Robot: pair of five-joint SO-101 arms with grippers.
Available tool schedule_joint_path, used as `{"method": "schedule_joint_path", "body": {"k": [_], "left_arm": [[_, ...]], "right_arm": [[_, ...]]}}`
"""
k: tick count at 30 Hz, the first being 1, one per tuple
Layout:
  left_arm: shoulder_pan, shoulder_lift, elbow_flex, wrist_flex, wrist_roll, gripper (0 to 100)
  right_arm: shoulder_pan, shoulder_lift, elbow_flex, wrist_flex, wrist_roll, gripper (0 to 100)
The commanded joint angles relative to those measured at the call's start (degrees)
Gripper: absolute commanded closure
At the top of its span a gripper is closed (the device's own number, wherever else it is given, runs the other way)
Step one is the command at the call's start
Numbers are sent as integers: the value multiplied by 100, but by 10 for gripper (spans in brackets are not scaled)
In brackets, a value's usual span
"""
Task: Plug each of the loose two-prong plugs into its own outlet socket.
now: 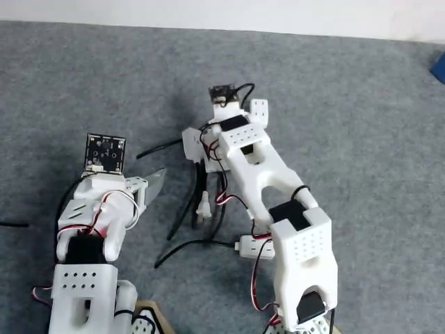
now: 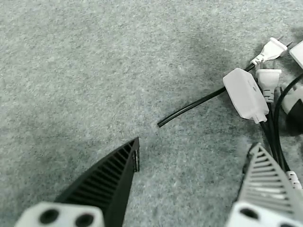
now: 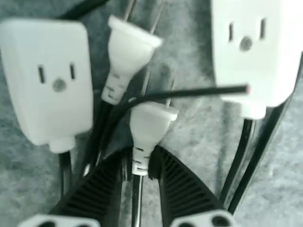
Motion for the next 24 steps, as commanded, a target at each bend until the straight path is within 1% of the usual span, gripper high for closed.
{"method": "schedule_joint_path", "body": {"k": [1, 4, 6, 7, 9, 13, 16, 20, 22, 24], "left_arm": [[-57, -57, -31, -114, 70, 652], [4, -57, -31, -114, 70, 652], [57, -57, -31, -114, 62, 651], [66, -57, -31, -114, 53, 651], [66, -57, -31, -105, 53, 651], [66, -57, -31, -105, 53, 649], [180, -48, -31, -53, 44, 649], [382, -48, -303, 466, 26, 649], [541, -48, -602, 914, -141, 649], [848, -48, -936, 1451, -237, 648]], "right_arm": [[22, -382, -936, 1253, 607, 991], [-233, -655, -2352, 2870, 1459, 991], [-391, -831, -3415, 3662, 2004, 991], [-444, -954, -3837, 3662, 2233, 992], [-453, -1288, -3890, 3653, 2576, 993], [-470, -1719, -2870, 3653, 3226, 993], [-400, -1956, -1815, 3653, 4211, 993], [-374, -2818, -637, 3644, 5266, 992], [-365, -3451, -198, 3591, 5618, 992], [-338, -4189, 286, 3424, 5785, 992]]}}
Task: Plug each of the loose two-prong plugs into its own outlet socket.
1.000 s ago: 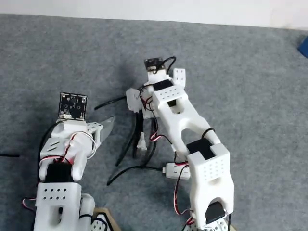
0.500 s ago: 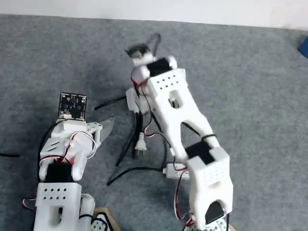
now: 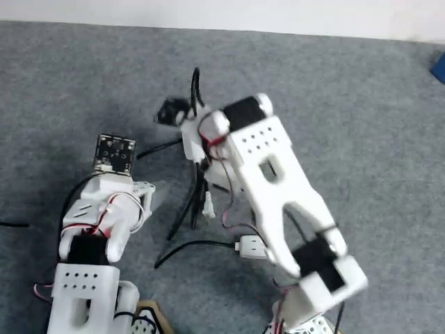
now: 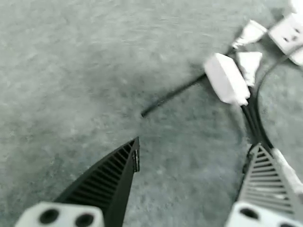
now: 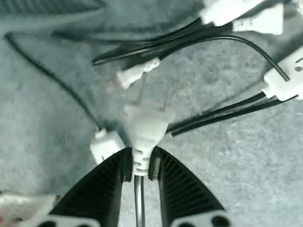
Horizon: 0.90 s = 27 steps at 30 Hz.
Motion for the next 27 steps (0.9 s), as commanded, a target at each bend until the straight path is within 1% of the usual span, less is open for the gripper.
{"method": "schedule_joint_path", "body": {"k": [1, 3, 7, 10, 13, 15, 21, 24, 27], "left_arm": [[637, -48, -857, 1073, -220, 648], [901, -48, -1112, 1380, -246, 646], [1130, -57, -1508, 1670, -193, 604], [1103, -57, -1666, 1670, -97, 604], [963, -66, -1736, 1565, 149, 601], [936, -57, -1701, 1345, 193, 600], [954, -57, -1174, 598, 299, 599], [954, -57, -1015, 484, 299, 601], [1007, -57, -945, 484, 299, 603]], "right_arm": [[101, -1543, 822, -215, 387, 992], [92, -2220, 1569, -593, 334, 992], [127, -3257, 3292, -1719, -334, 992], [136, -3741, 4488, -2668, -967, 992], [92, -3899, 5218, -3187, -1319, 992], [57, -3916, 5367, -3319, -1503, 992], [-514, -3960, 5367, -3284, -2075, 992], [-796, -3969, 5323, -3292, -2338, 992], [-840, -3969, 5015, -3275, -2629, 992]]}}
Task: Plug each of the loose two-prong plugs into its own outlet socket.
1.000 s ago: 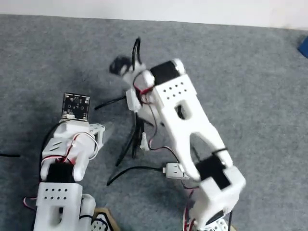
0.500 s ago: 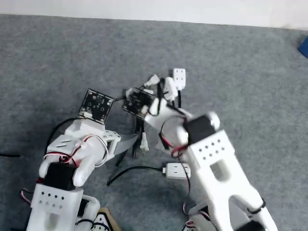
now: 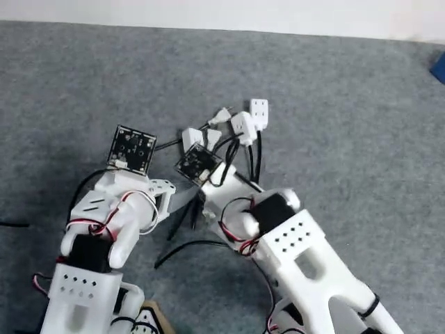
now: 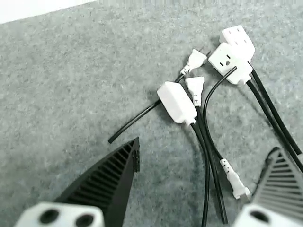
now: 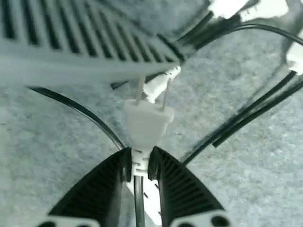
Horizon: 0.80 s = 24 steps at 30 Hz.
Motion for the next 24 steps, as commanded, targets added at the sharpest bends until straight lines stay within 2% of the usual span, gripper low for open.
{"method": "schedule_joint_path", "body": {"k": [1, 10, 24], "left_arm": [[31, -48, 92, -158, 53, 603], [207, -48, 365, -167, 35, 604], [488, -48, 514, -167, -88, 604]], "right_arm": [[-110, -163, -488, -101, -316, 992], [-110, -92, -1982, 831, -343, 992], [-110, -84, -2105, 875, -580, 992]]}}
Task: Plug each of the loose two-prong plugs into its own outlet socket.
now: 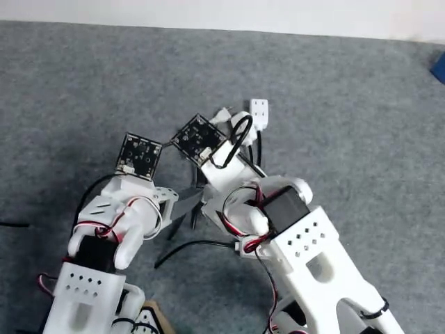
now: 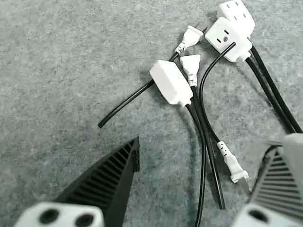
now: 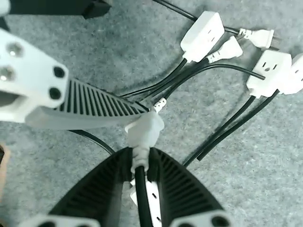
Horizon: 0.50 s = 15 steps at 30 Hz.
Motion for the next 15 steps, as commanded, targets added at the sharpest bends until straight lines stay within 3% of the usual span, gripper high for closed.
{"method": "schedule_joint_path", "body": {"k": [1, 5, 12, 15], "left_arm": [[180, -48, 4, -62, -132, 604], [145, -48, 48, -62, -132, 604], [-541, -48, 75, -369, -105, 622], [-602, -48, 75, -360, -97, 621]], "right_arm": [[-48, -84, -356, 4, -132, 992], [4, -84, -312, 40, -132, 992], [1262, 760, -356, 541, -440, 992], [1349, 1288, -365, 963, -624, 992]]}}
